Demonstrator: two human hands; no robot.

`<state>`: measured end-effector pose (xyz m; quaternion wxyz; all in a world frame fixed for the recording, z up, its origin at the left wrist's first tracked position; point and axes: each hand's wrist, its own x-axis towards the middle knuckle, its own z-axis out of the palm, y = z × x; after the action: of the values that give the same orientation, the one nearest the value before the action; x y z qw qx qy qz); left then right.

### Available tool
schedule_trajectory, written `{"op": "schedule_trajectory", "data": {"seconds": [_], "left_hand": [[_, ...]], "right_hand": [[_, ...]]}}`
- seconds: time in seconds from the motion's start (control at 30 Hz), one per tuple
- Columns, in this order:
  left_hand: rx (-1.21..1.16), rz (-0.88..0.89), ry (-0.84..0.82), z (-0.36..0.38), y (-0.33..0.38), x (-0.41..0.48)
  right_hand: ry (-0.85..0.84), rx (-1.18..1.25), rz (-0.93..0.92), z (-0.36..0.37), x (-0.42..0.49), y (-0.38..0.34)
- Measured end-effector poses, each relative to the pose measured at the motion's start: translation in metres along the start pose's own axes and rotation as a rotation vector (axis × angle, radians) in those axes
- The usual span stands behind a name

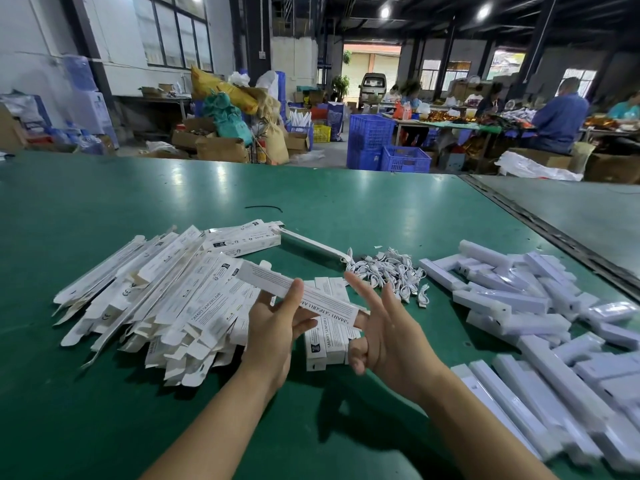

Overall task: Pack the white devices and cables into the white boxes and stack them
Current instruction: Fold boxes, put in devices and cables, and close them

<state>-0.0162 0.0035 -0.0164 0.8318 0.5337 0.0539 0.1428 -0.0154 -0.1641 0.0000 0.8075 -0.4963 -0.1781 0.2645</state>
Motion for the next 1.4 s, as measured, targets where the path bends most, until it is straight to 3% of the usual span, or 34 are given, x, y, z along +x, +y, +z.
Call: {"op": "schedule_trajectory", "data": {"seconds": [0.07, 0.17, 0.23, 0.3, 0.37, 0.43, 0.5, 0.8, 0.93, 1.4], "left_hand": [[-0.008, 0.002, -0.012, 0.002, -0.001, -0.001], [-0.016, 0.004, 0.037, 0.0, 0.0, 0.001], [-0.032, -0.002, 0.052, -0.002, 0.0, 0.001], [-0.046, -0.017, 0.062, -0.005, 0.001, 0.001], [-0.047, -0.027, 0.068, -0.006, 0.002, 0.0], [-0.052, -0.031, 0.067, -0.007, 0.003, -0.002], [-0.06, -0.03, 0.074, -0.007, 0.004, -0.003], [-0.069, -0.026, 0.092, -0.01, 0.002, -0.002], [-0.064, -0.037, 0.095, -0.01, 0.001, 0.0], [-0.077, -0.071, 0.103, -0.009, 0.003, -0.001]], "right_hand": [[0.086, -0.002, -0.054, -0.004, 0.001, 0.0], [0.455, -0.125, -0.222, -0.016, 0.005, -0.002], [0.763, -0.385, -0.301, -0.024, 0.01, -0.006], [0.955, -0.863, -0.221, -0.039, 0.018, -0.01], [0.884, -1.345, 0.056, -0.055, 0.025, -0.015], [0.806, -1.578, 0.316, -0.069, 0.027, -0.022], [0.761, -1.699, 0.4, -0.076, 0.026, -0.03], [0.742, -1.696, 0.311, -0.062, 0.019, -0.019], [0.689, -1.762, 0.18, -0.058, 0.016, -0.013], [0.725, -1.725, 0.075, -0.057, 0.011, -0.006]]}}
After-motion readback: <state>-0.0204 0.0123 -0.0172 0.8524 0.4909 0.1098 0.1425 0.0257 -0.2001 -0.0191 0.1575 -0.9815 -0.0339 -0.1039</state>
